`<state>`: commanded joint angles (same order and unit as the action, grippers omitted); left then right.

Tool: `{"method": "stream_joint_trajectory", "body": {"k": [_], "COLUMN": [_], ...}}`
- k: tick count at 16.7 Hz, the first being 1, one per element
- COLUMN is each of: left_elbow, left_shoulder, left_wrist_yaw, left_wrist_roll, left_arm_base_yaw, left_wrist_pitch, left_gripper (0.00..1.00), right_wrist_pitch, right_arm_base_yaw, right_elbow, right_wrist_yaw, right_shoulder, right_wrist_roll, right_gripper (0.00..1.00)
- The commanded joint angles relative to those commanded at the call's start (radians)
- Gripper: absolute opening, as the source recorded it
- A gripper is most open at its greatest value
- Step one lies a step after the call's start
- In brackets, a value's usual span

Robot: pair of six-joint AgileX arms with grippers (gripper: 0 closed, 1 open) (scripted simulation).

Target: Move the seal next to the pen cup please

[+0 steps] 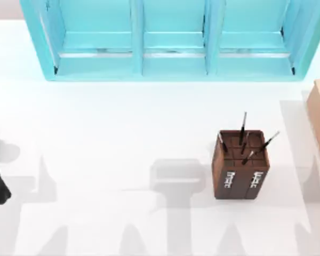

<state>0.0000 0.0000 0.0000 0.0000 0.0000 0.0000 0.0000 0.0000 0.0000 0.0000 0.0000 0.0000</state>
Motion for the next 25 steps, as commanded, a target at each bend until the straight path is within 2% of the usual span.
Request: {"method": "stream_joint_trajectory", "body": {"k": [4, 8, 11, 20, 25], "left_elbow": [0.031, 0.220, 0.453, 1.218, 1.555], "left_shoulder": [0.030, 0.217, 0.467, 1.417, 1.781], "left_wrist_yaw": [-0.001, -0.002, -0.001, 0.001, 0.001], "left_wrist_roll": [0.004, 0.028, 0.054, 0.144, 0.183], "left_arm_base_yaw": [0.005, 0.026, 0.048, 0.126, 0.160], "left_wrist_pitch": [-0.027, -0.176, -0.347, -0.973, -1.226], "left_gripper": [1.00, 1.00, 1.00, 1.00, 1.00], "right_wrist_pitch": [0.000, 0.000, 0.000, 0.000, 0.000], "right_arm_base_yaw": [0.000, 0.000, 0.000, 0.000, 0.000], "right_elbow": [0.000, 0.000, 0.000, 0.000, 0.000], "right_wrist_yaw": [0.000, 0.000, 0.000, 0.000, 0.000], "right_shoulder": [0.000, 0.000, 0.000, 0.000, 0.000], "right_wrist_roll": [0.000, 0.000, 0.000, 0.000, 0.000], "right_gripper": [1.00, 1.00, 1.00, 1.00, 1.00]}}
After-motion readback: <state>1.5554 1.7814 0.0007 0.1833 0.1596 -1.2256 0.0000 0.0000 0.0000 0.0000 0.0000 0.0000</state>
